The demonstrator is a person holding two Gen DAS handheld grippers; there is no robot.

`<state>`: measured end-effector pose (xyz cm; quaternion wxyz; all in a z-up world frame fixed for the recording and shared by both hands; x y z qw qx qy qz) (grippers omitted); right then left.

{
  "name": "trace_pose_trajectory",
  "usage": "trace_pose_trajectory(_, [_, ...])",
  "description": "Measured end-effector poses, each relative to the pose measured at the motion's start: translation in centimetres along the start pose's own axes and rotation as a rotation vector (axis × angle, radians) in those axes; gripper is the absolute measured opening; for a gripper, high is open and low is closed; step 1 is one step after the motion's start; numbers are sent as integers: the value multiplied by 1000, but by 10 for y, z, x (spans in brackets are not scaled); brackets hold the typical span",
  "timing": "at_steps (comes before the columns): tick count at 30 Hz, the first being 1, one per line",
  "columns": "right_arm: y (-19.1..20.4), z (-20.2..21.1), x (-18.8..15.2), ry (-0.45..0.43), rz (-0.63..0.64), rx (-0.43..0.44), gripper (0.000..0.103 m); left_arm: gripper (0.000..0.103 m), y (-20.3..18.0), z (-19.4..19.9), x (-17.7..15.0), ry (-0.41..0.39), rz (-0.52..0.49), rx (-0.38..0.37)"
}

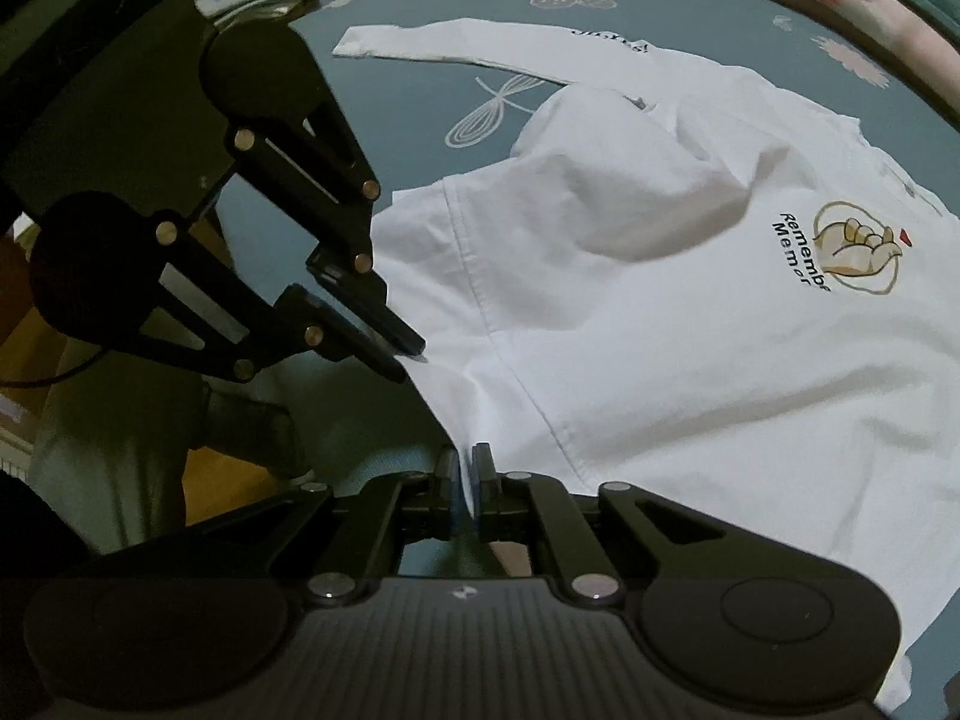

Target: Fold clothes

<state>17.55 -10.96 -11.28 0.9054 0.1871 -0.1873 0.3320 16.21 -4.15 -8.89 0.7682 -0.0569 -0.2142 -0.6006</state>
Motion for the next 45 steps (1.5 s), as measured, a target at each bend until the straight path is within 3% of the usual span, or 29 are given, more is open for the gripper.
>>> trace_pose_trajectory(10, [0, 36, -13, -50, -10, -62, 12, 17, -13, 19, 7, -23, -19, 39])
trace_pose_trajectory(15, [-15, 53, -38, -38, -21, -150, 12, 30, -22, 21, 15, -30, -37, 54])
trace_pose_trajectory(24, [-55, 71, -108, 54, -49, -305, 22, 35, -39, -7, 28, 8, -88, 72])
trace_pose_trajectory(31, [-89, 89, -137, 27, -145, -360, 34, 35, -35, -18, 31, 26, -73, 63])
trace_pose_trajectory(33, [-104, 99, -141, -20, -223, -345, 38, 35, -33, -20, 31, 29, -66, 60])
trace_pose_trajectory(40, [-158, 104, -159, -168, -550, -216, 39, 35, -29, -29, 35, 34, -44, 43])
trace_pose_trajectory(45, [-164, 84, -161, -205, -618, -167, 39, 36, -26, -31, 36, 38, -33, 40])
Point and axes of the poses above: each gripper's, at about its wrist camera, not at the fingertips, and z roughly against the way its jaws point, y to its left, x to its top, the point moved 5 cm from there along -z, roughly the way its jaws point, and after that the axes turned 6 degrees about -z, right-handed, at the moved point
